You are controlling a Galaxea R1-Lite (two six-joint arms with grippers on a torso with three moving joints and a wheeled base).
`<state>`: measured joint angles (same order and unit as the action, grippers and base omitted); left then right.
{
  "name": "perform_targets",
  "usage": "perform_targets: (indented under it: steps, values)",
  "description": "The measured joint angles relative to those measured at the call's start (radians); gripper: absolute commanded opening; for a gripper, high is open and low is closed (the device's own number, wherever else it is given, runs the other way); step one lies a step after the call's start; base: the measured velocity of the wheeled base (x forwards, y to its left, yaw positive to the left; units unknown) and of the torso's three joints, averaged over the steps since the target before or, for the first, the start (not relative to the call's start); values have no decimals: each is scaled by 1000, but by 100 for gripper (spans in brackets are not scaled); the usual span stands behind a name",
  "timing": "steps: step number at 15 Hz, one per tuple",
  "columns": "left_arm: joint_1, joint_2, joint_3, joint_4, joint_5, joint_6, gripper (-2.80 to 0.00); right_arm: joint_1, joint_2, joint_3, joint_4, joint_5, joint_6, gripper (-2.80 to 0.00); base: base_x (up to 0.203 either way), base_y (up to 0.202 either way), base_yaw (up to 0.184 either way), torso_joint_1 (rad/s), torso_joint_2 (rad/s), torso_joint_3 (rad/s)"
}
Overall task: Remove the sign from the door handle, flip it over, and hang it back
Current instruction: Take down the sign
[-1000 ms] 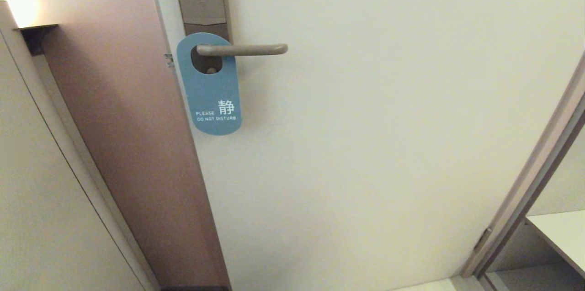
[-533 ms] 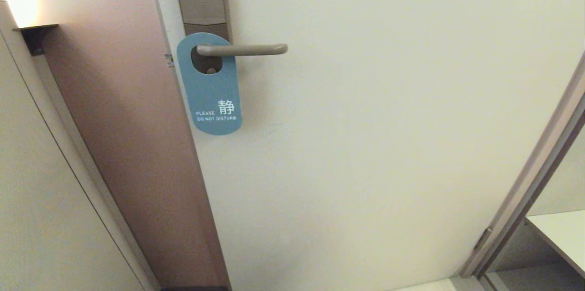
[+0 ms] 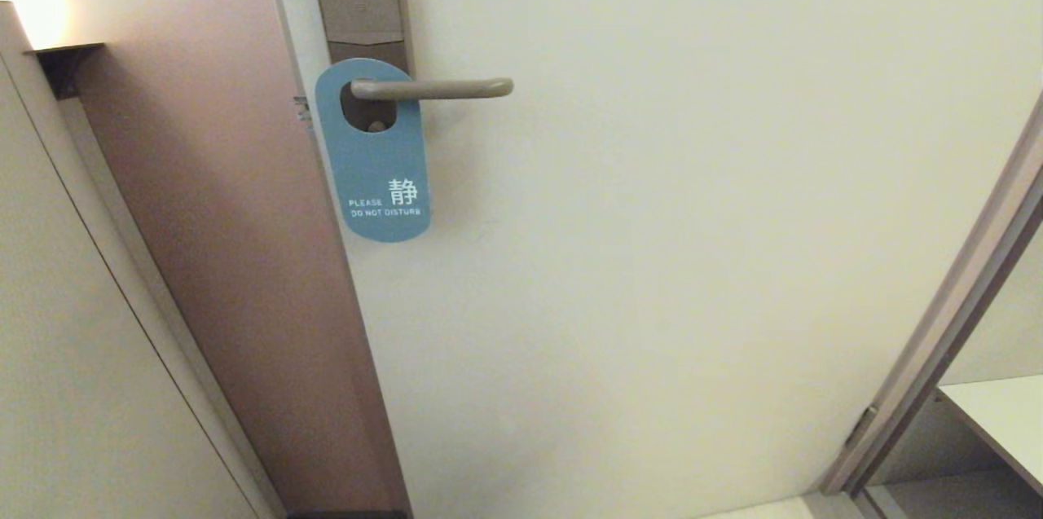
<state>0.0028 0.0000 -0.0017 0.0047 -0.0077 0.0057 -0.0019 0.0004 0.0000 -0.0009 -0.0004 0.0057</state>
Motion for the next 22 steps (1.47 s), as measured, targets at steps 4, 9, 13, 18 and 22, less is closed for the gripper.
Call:
perform_targets:
  steps: [4,9,13,18,22]
  values:
    - [0,0,0,1,0,2,-280,0,0,0,0,0,0,-280,0,0,0,0,0,0]
    - [0,0,-3,1,0,16,-280,0,0,0,0,0,0,-280,0,0,0,0,0,0]
    - [0,10,-73,32,-22,24,-280,0,0,0,0,0,0,-280,0,0,0,0,0,0]
    - [-5,123,-230,54,-27,17,-280,0,0,0,0,0,0,-280,0,0,0,0,0,0]
    - [-73,283,-392,49,-25,13,-280,0,0,0,0,0,0,-280,0,0,0,0,0,0]
